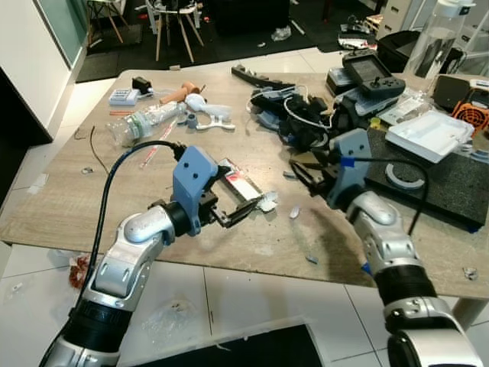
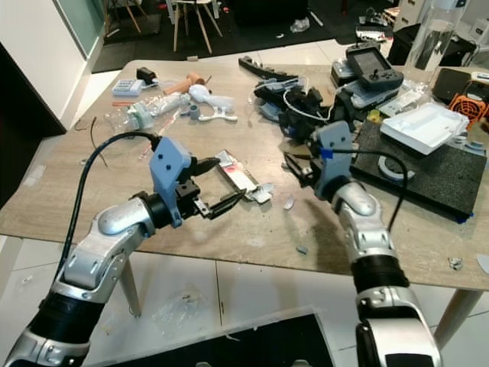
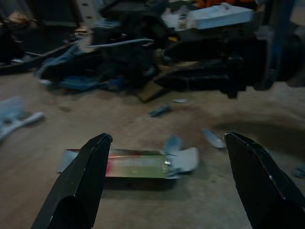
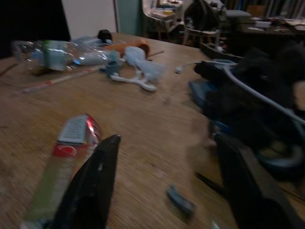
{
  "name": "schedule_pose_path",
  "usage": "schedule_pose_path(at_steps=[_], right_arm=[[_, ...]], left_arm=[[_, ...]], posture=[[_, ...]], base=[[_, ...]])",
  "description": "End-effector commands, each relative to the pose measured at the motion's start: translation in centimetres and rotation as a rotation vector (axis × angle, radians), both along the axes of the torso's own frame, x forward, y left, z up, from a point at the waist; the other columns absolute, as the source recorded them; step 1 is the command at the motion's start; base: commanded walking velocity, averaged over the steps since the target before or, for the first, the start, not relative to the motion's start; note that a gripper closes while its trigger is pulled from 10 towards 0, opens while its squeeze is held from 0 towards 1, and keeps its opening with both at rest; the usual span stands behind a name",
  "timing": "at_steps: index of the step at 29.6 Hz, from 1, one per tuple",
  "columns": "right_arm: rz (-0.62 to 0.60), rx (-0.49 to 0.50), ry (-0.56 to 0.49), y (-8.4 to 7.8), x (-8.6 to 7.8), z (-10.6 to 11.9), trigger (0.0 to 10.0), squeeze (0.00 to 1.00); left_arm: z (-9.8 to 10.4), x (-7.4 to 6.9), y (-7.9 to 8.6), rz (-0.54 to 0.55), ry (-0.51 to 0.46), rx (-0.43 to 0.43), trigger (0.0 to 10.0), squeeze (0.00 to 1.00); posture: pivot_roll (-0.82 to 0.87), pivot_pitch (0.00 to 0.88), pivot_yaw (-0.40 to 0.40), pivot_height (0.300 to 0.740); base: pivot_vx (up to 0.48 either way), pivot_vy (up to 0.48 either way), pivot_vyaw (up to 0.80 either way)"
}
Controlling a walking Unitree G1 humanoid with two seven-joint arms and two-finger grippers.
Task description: Picking trash to rubbish bin
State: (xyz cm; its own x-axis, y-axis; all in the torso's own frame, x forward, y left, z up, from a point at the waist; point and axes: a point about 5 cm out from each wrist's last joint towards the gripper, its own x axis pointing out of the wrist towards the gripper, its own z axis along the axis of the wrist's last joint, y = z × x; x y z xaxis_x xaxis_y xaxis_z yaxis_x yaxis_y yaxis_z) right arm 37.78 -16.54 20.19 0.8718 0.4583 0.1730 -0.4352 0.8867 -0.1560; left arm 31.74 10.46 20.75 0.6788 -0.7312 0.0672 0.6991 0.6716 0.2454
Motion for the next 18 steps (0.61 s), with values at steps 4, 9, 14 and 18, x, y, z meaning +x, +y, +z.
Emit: schedule_pose_path(at_steps=[4, 9, 14, 18], right_arm=[[0.093, 0.05, 0.045, 2.3, 0.5, -0.8, 10.0, 1.0], [0.116, 0.045, 0.059, 3.4, 0.9, -0.6, 10.0, 1.0], [0.144, -0.005, 0.088, 5.0, 1.4, -0.8, 10.0, 0.0], [0.169, -0.048, 0.102, 5.9, 1.6, -1.0, 10.0, 0.0]], left_arm=[[-0.1, 1.1, 1.4, 0.093, -0.017, 0.02, 10.0, 0.0], [0.1, 1.0, 1.6, 0.091, -0.015, 0.022, 10.0, 0.0], [0.1, 0.7, 1.8, 0.074, -0.008, 0.026, 10.0, 0.0], [0.1, 0.2, 2.2, 0.076, -0.01, 0.026, 10.0, 0.0]], posture=[[0.04, 0.186, 0.075, 0.74], [0.05, 0.216, 0.061, 0.74], [0.06, 0.251, 0.041, 0.74], [0.08, 0.265, 0.029, 0.74]], base=[[0.0, 0.0, 0.0], [0.0, 0.0, 0.0], [0.0, 0.0, 0.0], [0.0, 0.0, 0.0]])
